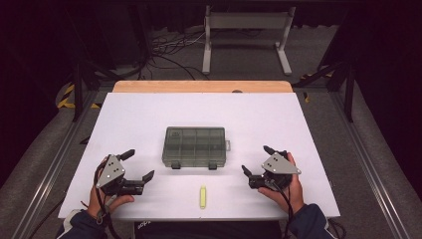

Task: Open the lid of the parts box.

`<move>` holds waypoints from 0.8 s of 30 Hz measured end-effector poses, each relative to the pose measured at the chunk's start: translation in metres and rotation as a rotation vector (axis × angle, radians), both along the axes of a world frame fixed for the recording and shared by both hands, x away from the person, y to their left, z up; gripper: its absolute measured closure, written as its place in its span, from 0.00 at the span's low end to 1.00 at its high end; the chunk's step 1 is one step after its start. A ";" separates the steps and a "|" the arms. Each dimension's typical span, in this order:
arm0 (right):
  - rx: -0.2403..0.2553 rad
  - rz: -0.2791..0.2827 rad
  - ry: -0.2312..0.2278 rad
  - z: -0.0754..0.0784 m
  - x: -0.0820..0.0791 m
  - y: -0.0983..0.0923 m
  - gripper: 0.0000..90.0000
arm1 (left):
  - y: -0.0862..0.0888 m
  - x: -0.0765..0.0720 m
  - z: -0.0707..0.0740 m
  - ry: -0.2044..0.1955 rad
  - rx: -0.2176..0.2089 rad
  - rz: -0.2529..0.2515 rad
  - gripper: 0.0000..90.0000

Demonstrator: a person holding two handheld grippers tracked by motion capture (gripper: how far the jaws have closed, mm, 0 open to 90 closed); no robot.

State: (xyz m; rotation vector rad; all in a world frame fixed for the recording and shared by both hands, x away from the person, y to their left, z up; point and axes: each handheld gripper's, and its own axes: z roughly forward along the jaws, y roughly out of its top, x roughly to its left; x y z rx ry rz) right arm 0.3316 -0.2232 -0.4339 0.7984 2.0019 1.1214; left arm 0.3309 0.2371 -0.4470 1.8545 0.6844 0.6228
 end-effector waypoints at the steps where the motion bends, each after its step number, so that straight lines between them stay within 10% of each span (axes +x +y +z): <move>1: 0.000 0.003 0.005 -0.001 0.000 0.000 0.08 | 0.000 0.000 0.000 0.002 0.003 -0.007 0.06; 18: 0.015 0.016 0.051 -0.005 0.009 0.005 0.08 | -0.014 0.014 -0.007 0.035 0.070 -0.075 0.13; 24: 0.021 0.051 0.114 -0.010 0.020 0.015 0.17 | -0.026 0.032 -0.013 0.127 0.128 -0.080 0.17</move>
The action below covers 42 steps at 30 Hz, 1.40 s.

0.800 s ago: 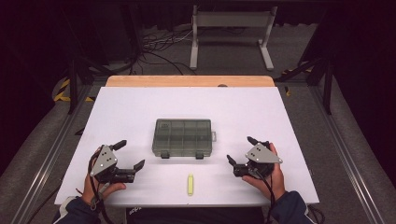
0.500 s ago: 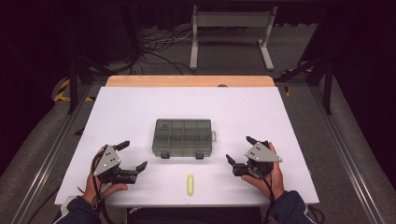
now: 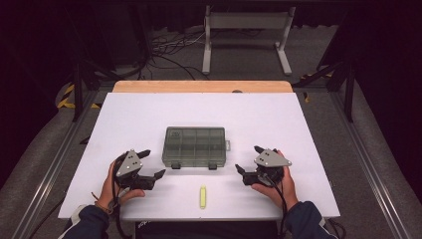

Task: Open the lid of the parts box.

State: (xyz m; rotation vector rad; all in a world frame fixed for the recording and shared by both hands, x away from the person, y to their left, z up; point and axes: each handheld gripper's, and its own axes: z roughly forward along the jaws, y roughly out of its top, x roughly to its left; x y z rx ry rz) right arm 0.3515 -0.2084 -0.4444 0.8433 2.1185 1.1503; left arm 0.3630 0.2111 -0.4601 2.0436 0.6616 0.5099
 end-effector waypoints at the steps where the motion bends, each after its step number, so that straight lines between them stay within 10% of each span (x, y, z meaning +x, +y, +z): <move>1: -0.005 0.012 0.021 -0.002 0.002 0.003 0.19 | 0.000 0.001 0.000 0.008 -0.001 -0.005 0.18; 22: -0.046 0.159 0.155 -0.009 0.020 0.041 0.60 | -0.020 0.018 -0.005 0.067 0.052 -0.070 0.43; 42: -0.040 0.173 0.145 -0.007 0.016 0.043 0.74 | -0.015 0.017 -0.003 0.082 0.036 -0.052 0.58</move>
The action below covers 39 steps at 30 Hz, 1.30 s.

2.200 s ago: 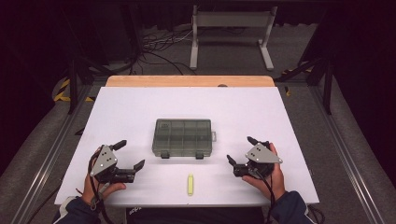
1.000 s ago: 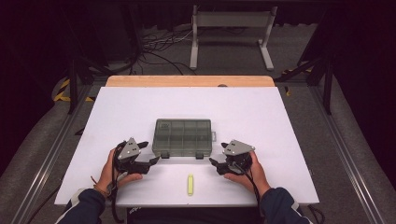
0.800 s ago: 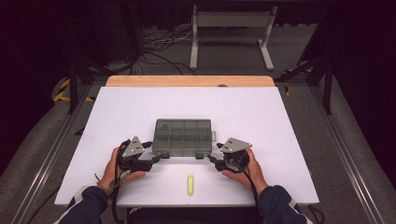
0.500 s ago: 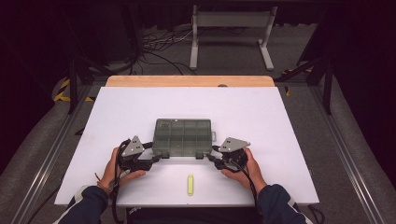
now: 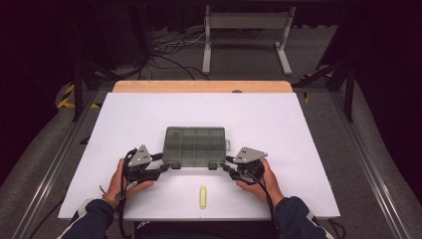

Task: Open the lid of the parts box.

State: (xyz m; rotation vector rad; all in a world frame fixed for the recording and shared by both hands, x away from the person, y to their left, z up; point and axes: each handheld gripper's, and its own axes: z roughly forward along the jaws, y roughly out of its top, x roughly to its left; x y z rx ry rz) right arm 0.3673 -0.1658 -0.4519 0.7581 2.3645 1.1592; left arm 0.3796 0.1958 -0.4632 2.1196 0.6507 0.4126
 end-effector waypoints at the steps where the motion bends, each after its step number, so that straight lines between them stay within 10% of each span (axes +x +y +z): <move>1: -0.004 -0.001 -0.004 0.000 0.000 0.000 0.74 | 0.000 0.000 0.000 -0.001 0.001 0.001 0.58; 22: -0.011 -0.009 -0.016 0.000 -0.001 0.002 0.75 | 0.000 0.001 0.001 -0.003 0.005 0.002 0.59; 39: -0.006 0.000 -0.054 0.007 -0.005 -0.002 0.88 | 0.009 -0.008 0.011 -0.042 -0.001 0.022 0.80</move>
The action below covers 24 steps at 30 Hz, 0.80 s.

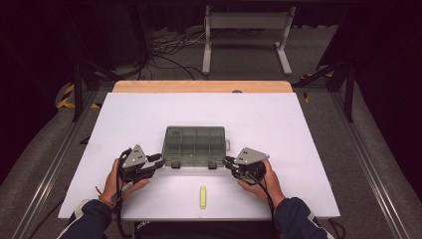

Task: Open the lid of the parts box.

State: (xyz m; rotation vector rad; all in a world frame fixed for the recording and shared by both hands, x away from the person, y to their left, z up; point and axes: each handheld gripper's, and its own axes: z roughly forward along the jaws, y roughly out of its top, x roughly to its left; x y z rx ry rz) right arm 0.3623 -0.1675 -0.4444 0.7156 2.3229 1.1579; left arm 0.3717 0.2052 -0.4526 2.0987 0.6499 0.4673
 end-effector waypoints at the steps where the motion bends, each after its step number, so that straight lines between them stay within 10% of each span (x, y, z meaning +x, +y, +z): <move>1: 0.000 0.001 0.000 0.000 0.000 0.000 0.89 | 0.000 0.000 0.000 -0.002 0.002 -0.001 0.82; 12: -0.015 0.016 -0.035 0.004 -0.001 0.000 1.00 | 0.001 0.000 0.003 -0.016 0.006 0.010 1.00; 24: -0.034 -0.018 -0.084 0.006 0.001 -0.001 0.94 | -0.002 0.003 0.007 -0.051 0.044 0.042 0.91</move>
